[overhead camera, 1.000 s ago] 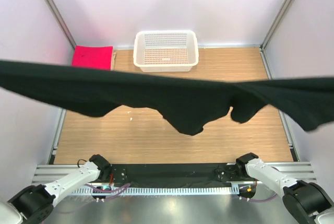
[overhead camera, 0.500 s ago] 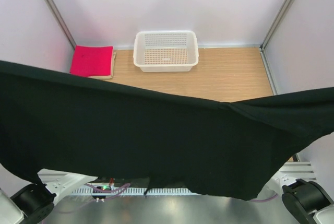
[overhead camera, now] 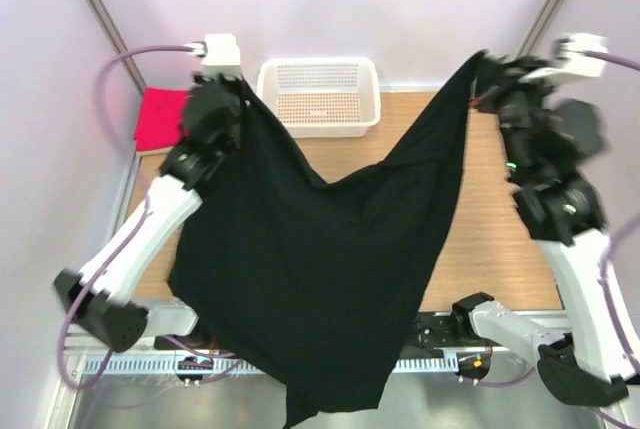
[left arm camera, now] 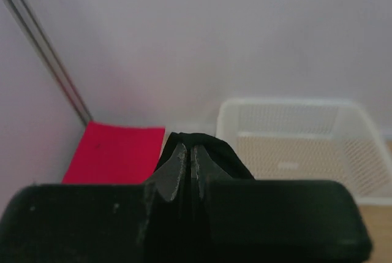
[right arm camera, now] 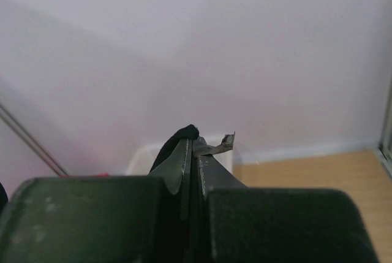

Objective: Fold and stack the t-shirts
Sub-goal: Flatten the tshirt out

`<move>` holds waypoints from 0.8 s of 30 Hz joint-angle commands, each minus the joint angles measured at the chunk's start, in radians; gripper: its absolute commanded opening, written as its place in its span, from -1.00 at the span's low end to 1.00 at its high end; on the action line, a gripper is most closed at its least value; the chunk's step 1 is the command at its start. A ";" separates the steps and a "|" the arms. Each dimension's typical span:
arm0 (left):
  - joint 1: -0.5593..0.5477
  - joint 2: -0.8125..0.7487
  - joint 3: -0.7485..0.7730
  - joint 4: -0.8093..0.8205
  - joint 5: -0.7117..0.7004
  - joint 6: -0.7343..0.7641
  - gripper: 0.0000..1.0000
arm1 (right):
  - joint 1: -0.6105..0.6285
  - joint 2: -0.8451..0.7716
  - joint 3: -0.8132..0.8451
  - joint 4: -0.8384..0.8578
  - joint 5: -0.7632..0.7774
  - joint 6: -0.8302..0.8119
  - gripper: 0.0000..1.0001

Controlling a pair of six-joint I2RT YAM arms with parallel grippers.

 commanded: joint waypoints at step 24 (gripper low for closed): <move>0.245 -0.025 0.067 -0.193 0.077 -0.217 -1.00 | -0.006 -0.006 -0.027 -0.008 0.070 -0.232 -0.98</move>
